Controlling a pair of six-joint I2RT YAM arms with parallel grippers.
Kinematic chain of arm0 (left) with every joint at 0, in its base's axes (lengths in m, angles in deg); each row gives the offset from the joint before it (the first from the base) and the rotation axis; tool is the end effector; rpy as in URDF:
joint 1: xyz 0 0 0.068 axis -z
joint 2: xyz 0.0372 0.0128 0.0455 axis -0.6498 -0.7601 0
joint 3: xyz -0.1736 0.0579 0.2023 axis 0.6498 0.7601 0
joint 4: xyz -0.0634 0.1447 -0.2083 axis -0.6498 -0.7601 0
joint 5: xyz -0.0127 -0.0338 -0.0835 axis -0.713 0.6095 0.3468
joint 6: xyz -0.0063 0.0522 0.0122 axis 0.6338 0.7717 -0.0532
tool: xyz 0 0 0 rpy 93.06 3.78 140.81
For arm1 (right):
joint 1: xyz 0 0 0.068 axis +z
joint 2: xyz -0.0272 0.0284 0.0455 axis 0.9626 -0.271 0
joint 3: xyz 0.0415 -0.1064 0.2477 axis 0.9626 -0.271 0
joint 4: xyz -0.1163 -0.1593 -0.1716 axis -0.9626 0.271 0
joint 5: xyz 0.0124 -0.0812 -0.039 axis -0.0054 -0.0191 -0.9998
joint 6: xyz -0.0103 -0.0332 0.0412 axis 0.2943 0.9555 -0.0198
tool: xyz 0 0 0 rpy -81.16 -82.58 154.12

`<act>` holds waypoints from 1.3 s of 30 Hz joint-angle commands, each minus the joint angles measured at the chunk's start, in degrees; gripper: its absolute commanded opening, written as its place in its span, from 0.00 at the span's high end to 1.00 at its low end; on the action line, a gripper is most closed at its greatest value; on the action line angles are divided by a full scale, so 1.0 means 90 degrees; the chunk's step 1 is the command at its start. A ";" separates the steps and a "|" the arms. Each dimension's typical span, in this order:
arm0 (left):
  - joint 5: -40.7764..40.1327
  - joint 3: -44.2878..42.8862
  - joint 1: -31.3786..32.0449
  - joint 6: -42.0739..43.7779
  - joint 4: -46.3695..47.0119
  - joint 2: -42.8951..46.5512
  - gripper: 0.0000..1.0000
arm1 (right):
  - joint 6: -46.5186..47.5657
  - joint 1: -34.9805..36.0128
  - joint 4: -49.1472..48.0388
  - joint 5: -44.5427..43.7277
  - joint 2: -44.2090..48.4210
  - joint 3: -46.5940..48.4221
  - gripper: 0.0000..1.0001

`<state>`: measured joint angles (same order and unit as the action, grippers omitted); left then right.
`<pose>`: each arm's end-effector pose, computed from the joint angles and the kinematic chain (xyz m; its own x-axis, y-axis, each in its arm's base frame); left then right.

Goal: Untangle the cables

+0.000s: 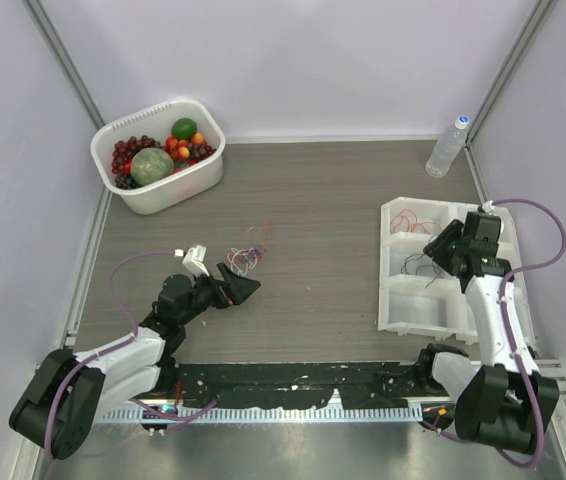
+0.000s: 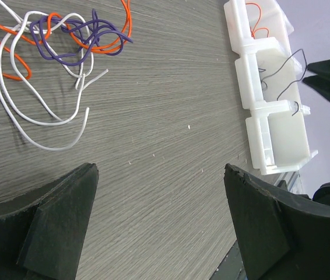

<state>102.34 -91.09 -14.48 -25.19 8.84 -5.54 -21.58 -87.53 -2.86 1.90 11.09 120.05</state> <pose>0.1499 -0.0840 0.1435 -0.6573 -0.4915 -0.5713 0.2407 0.5815 -0.7771 0.2031 -0.0458 0.2324 -0.5325 0.6209 -0.5753 0.5118 0.7775 0.3654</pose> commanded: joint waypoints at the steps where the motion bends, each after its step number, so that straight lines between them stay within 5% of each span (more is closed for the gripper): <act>1: 0.0074 -0.0064 0.0017 0.0038 0.0352 -0.0017 0.07 | 0.0270 -0.0011 0.0288 0.0172 0.0661 0.0594 0.53; 7: 0.0084 -0.0074 0.0026 0.0038 0.0323 -0.0007 0.07 | 0.0036 -0.0002 0.0835 -0.0346 0.0556 0.0976 0.47; 12: 0.0093 -0.0074 0.0017 0.0038 0.0284 0.0022 0.07 | 0.0377 0.0202 0.0406 0.0708 0.0156 0.0878 0.42; 20: 0.0084 -0.0074 0.0017 0.0038 0.0284 0.0013 0.07 | 0.0231 0.1763 -0.0278 0.0397 -0.0575 0.1044 0.36; 28: 0.0084 -0.0074 0.0017 0.0038 0.0284 0.0022 0.07 | -0.0149 0.1912 -0.0132 -0.1213 -0.1486 0.1153 0.61; 32: 0.0084 -0.0074 0.0017 0.0038 0.0284 0.0013 0.07 | -0.0831 0.1757 -0.0054 -0.2112 -0.1242 0.0831 0.99; 39: 0.0093 -0.0084 0.0017 0.0038 0.0284 0.0022 0.07 | -0.1566 0.0574 0.0219 -0.1830 -0.1533 0.0429 0.99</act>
<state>102.45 -91.09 -14.48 -25.19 8.81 -5.63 -30.78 -80.19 -2.53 -10.98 -0.38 123.59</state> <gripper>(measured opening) 0.928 0.032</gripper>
